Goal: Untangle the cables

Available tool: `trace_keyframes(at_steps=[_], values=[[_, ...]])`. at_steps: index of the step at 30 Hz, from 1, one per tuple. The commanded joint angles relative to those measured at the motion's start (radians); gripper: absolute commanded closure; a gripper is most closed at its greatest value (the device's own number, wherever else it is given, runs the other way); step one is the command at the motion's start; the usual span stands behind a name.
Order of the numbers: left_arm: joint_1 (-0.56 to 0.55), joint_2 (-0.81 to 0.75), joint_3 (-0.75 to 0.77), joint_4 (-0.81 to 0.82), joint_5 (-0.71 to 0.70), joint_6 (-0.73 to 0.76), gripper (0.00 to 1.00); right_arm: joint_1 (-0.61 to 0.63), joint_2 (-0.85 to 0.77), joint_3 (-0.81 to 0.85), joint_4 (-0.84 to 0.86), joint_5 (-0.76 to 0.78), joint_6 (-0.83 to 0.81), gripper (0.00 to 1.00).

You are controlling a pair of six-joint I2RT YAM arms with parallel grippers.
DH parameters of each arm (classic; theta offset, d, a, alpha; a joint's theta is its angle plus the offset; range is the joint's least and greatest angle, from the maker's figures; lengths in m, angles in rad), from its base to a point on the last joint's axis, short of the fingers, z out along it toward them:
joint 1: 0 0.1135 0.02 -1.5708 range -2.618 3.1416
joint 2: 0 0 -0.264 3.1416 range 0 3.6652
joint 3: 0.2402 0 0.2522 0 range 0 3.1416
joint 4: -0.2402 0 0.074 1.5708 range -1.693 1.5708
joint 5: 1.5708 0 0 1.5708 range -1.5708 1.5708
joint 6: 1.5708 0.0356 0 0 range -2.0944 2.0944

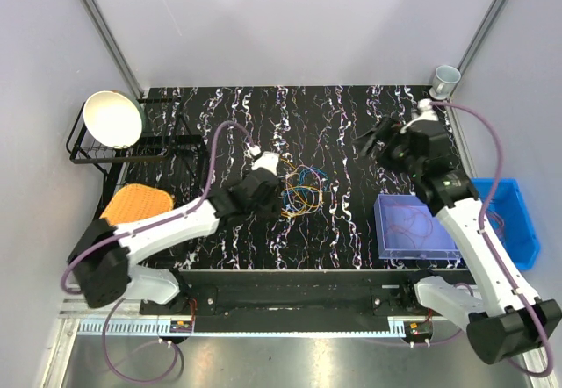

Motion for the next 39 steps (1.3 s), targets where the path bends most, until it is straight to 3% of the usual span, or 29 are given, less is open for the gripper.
trace_keyframes(at_steps=[1, 9, 25, 28, 29, 35, 39], values=[[0.008, 0.146, 0.113, 0.169, 0.0, -0.025, 0.37, 0.162, -0.029, 0.005, -0.018, 0.109, 0.02, 0.14], [0.062, 0.35, 0.222, 0.245, 0.033, -0.083, 0.43, 0.306, -0.053, -0.055, -0.035, 0.158, 0.031, 0.14], [0.09, 0.536, 0.28, 0.284, 0.041, -0.145, 0.6, 0.306, -0.081, -0.084, -0.068, 0.165, -0.003, 0.14], [0.091, 0.55, 0.289, 0.284, 0.036, -0.14, 0.75, 0.305, -0.072, -0.083, -0.064, 0.164, -0.006, 0.14], [0.091, 0.553, 0.292, 0.282, 0.036, -0.137, 1.0, 0.305, -0.068, -0.081, -0.062, 0.167, -0.008, 0.14], [0.09, 0.447, 0.413, 0.14, -0.014, -0.044, 1.0, 0.306, -0.061, -0.063, -0.068, 0.169, -0.017, 0.14], [0.09, 0.198, 0.539, 0.048, -0.066, 0.085, 1.0, 0.306, -0.07, -0.041, -0.079, 0.198, -0.021, 0.13]])
